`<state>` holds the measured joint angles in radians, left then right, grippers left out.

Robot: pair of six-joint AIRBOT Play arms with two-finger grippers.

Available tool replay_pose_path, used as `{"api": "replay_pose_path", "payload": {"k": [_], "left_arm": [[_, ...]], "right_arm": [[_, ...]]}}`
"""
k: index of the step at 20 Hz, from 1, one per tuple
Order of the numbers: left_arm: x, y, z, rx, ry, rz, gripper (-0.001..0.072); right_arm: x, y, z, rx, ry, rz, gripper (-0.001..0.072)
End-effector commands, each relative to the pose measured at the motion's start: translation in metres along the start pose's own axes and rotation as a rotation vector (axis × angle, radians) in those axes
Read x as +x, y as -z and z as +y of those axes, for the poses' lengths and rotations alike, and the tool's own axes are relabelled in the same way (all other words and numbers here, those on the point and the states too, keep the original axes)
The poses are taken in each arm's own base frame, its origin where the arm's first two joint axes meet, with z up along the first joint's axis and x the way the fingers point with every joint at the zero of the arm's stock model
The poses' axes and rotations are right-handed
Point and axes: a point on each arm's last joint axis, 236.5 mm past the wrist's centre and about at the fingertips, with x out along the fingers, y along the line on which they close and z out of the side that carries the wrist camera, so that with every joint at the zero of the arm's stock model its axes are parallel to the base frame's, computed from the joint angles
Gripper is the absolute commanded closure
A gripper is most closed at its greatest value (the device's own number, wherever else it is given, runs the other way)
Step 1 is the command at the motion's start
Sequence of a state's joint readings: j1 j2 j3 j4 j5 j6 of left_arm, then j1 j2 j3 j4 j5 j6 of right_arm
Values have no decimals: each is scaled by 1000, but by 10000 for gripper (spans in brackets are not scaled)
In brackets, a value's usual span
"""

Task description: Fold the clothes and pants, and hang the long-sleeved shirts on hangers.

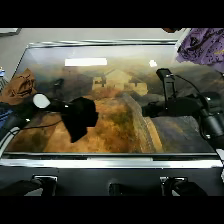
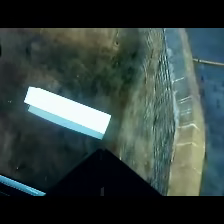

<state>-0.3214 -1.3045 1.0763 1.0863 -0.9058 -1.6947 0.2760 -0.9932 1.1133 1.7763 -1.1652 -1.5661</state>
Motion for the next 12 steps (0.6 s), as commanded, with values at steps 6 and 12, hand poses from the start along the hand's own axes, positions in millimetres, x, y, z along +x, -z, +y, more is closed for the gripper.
{"api": "replay_pose_path", "payload": {"k": [6,12], "left_arm": [[81,69,-135,-11,188,48,239],[-29,-23,-63,7,120,-136,158]], "right_arm": [[-63,12,-58,-104,286,-38,389],[-68,-6,-123,141,444,-159,302]]}}
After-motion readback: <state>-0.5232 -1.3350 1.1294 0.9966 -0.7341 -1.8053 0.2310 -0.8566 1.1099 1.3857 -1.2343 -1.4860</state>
